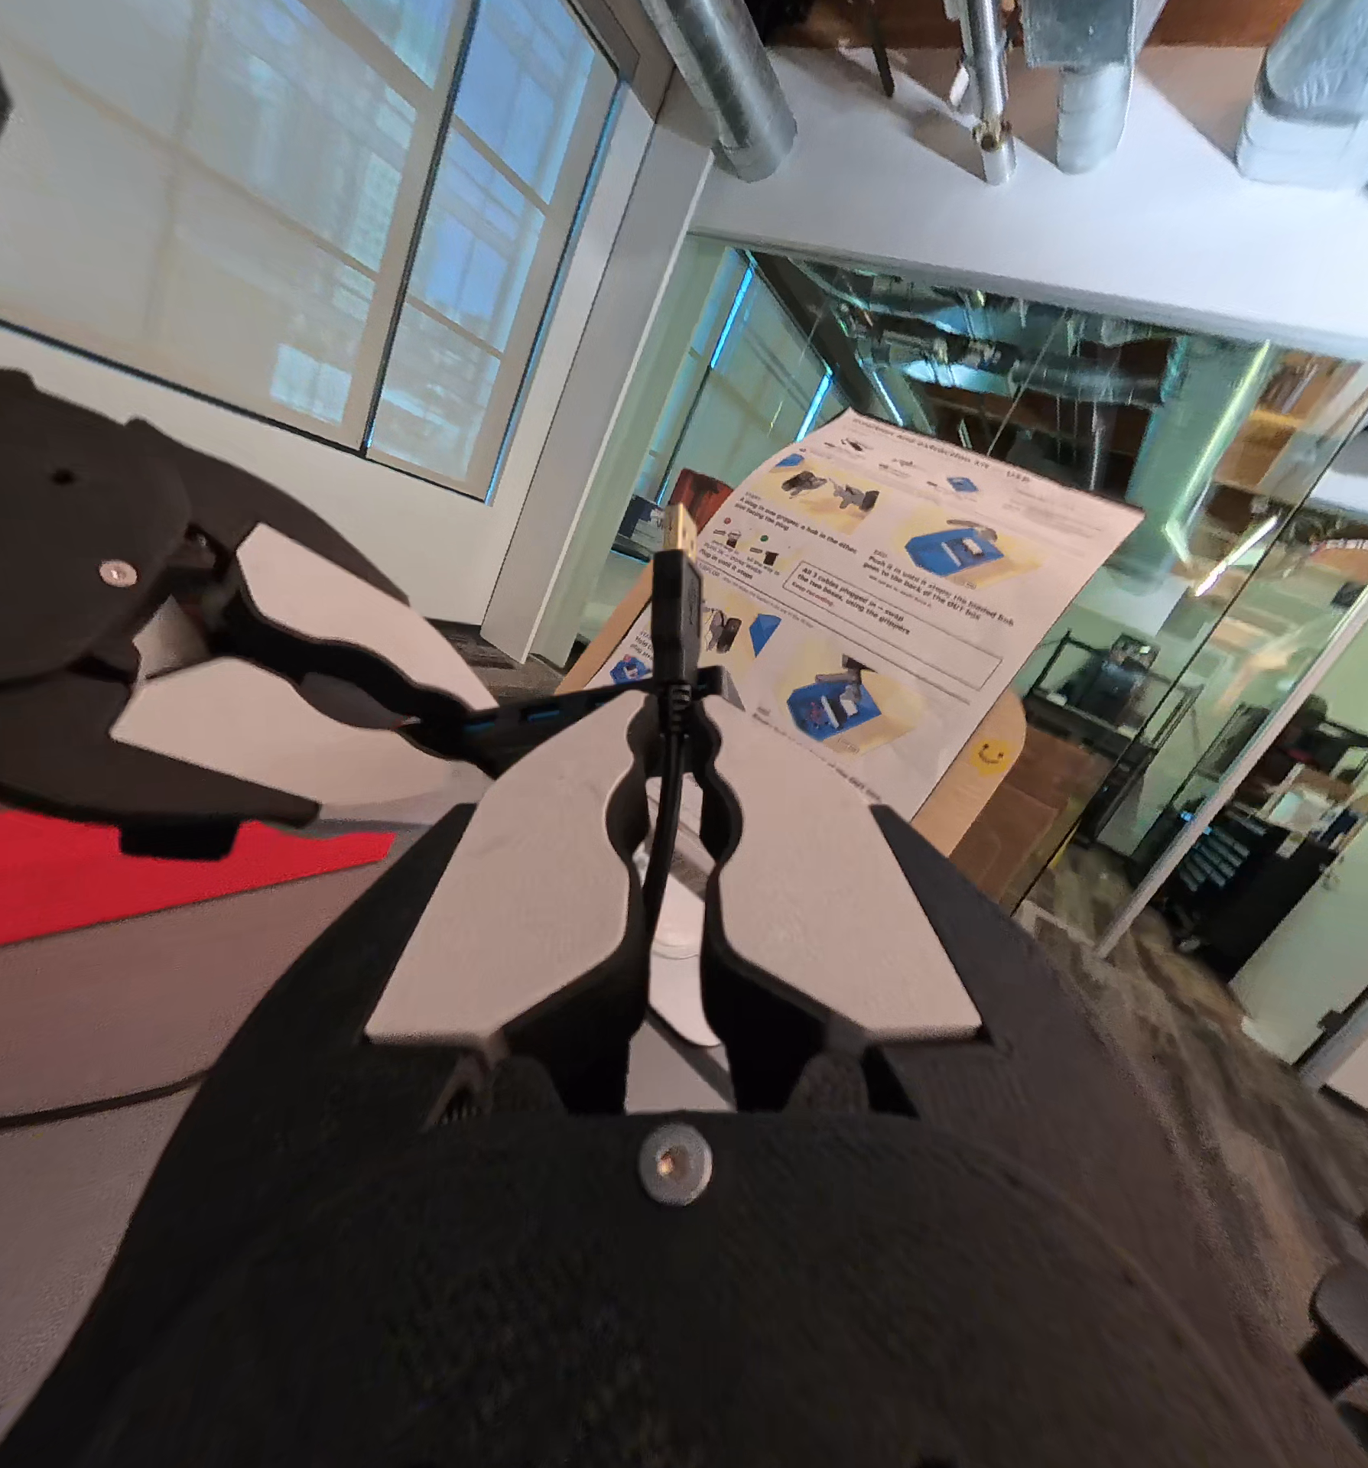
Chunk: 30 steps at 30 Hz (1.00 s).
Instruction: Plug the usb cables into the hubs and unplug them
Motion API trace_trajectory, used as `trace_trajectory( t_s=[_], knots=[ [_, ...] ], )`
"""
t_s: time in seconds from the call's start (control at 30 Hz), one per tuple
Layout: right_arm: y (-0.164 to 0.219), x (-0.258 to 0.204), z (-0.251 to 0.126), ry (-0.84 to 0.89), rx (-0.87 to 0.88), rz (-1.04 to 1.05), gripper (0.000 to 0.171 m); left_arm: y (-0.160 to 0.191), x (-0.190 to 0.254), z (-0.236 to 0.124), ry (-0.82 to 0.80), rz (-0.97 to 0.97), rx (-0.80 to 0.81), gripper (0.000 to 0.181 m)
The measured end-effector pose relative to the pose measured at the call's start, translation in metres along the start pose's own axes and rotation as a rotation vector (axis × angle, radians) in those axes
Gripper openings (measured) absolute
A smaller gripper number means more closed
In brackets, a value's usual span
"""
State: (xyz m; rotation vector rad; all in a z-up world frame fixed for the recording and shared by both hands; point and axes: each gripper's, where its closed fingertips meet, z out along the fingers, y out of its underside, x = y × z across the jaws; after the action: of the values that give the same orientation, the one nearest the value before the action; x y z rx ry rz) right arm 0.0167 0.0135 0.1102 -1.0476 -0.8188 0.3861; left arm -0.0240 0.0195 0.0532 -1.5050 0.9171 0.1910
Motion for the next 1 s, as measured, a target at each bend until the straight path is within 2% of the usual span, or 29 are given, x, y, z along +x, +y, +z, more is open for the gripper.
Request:
trace_trajectory(
  t_s=[0.23, 0.47, 0.7, 0.83, 1.0],
  knots=[
    [-0.005, 0.008, -0.009, -0.020, 0.075, -0.096, 0.008, -0.018, 0.004, -0.008, -0.003, 0.025, 0.121, 0.011],
    [-0.019, -0.004, -0.030, -0.055, 0.203, -0.458, 0.007, -0.003, -0.014, -0.007, -0.032, -0.009, 0.060, 0.011],
    [-0.041, -0.013, -0.049, -0.102, 0.302, -0.531, 0.008, 0.000, -0.030, -0.015, -0.077, -0.009, 0.052, 0.011],
    [-0.035, -0.013, -0.046, -0.118, 0.253, -0.542, 0.008, 0.000, -0.035, -0.017, -0.115, 0.024, 0.047, 0.011],
    [-0.016, -0.010, -0.034, -0.126, 0.038, -0.593, 0.007, 0.010, -0.044, -0.013, -0.220, 0.155, -0.015, 0.011]
  ],
)
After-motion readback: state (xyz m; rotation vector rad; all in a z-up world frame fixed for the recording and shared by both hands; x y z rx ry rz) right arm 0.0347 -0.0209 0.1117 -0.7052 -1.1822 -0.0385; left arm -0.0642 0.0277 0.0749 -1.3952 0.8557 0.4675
